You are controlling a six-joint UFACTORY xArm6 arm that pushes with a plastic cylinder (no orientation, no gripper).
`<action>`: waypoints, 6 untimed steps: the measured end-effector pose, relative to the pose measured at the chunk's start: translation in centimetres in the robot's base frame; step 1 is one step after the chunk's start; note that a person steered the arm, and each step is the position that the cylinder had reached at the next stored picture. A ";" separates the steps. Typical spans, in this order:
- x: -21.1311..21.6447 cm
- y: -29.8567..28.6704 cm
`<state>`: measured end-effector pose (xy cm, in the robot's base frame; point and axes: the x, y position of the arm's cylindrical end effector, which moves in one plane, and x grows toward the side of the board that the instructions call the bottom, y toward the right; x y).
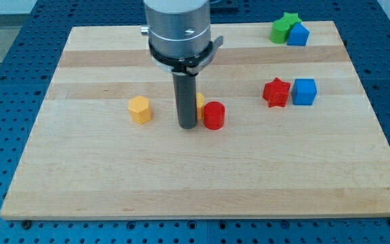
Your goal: Move yellow heart along with red circle to the diagonal left bottom of the star
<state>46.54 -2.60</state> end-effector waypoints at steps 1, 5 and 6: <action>0.0 -1.8; -4.8 -3.7; -3.4 0.7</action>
